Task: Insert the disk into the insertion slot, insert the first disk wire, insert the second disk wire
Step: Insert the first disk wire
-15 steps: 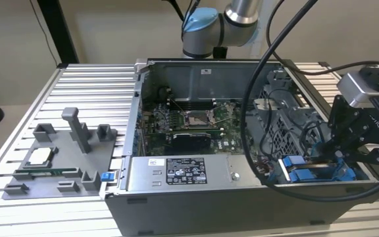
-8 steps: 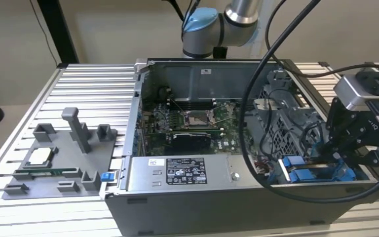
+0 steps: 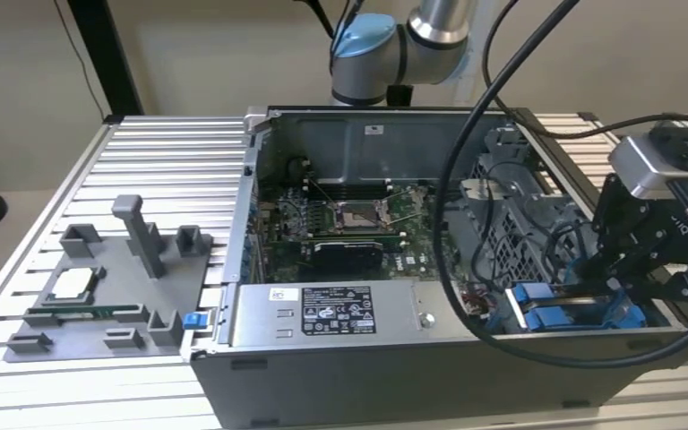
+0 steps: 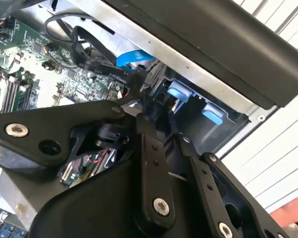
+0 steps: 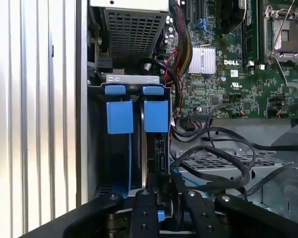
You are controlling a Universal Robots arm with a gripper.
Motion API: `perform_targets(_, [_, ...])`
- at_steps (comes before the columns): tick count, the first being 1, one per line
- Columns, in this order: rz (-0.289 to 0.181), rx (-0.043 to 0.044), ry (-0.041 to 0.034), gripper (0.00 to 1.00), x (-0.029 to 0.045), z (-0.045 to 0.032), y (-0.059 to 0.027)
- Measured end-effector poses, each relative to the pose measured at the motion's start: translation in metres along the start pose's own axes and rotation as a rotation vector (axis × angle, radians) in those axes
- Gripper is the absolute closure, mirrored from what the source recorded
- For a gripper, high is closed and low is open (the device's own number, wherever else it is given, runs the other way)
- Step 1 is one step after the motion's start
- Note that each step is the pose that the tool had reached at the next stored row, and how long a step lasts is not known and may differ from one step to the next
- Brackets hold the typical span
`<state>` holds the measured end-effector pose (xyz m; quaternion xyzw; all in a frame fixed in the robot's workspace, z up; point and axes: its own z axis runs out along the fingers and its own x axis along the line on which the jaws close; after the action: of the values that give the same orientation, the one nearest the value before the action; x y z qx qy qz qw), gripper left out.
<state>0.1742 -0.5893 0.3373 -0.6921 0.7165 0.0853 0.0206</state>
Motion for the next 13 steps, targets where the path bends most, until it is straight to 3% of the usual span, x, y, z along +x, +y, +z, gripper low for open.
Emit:
perform_targets(6, [0.0,-0.0004,0.0002,0.0,-0.0025,-0.0146,0.0017])
perform_targets(13, [0.0,-0.0005,0.0,0.0,-0.0035,-0.0207,0.0023])
